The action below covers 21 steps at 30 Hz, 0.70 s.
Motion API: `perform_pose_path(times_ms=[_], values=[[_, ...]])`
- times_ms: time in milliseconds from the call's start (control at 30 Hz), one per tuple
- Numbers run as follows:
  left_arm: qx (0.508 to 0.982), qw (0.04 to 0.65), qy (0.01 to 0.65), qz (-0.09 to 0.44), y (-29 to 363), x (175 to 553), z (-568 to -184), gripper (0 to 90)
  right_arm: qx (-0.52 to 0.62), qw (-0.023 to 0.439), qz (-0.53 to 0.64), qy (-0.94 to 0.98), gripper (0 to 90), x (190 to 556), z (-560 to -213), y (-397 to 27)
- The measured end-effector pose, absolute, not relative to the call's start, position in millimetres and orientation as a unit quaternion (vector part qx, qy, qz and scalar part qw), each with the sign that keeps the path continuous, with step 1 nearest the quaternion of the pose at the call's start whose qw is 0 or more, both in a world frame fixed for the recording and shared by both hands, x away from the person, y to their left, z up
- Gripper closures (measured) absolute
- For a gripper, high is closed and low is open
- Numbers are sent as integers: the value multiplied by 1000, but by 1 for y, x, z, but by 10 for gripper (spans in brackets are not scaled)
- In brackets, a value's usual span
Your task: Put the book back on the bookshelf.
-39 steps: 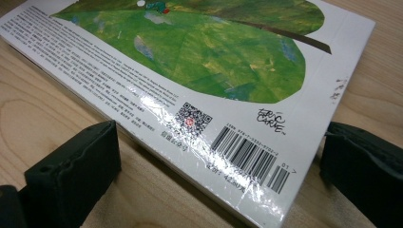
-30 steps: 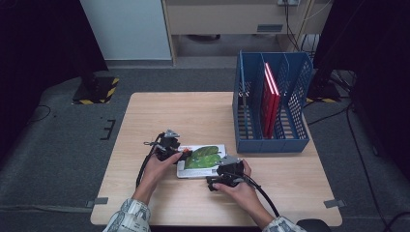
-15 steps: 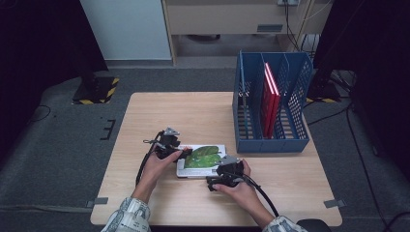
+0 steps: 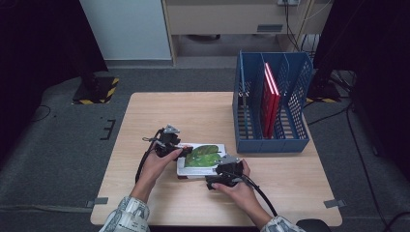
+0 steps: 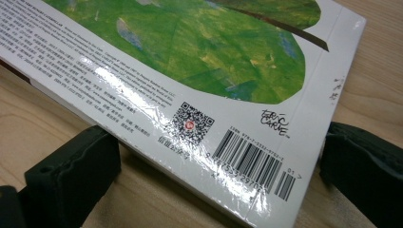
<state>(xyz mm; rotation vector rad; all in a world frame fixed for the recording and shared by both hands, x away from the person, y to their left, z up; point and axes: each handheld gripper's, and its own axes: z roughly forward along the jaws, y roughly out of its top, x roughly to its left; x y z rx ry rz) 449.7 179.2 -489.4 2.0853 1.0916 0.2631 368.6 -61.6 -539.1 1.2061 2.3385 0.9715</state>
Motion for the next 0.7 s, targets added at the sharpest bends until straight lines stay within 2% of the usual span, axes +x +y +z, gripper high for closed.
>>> perform_pose_path(times_ms=[433,533,700], values=[[815,377,429,96,179,455,-490,279,440,167,346,811,1,369,-539,-59],[810,387,434,80,179,457,-493,207,445,163,348,809,2,369,-539,-60],[807,389,437,79,182,457,-497,201,443,165,348,810,6,369,-539,-60]])
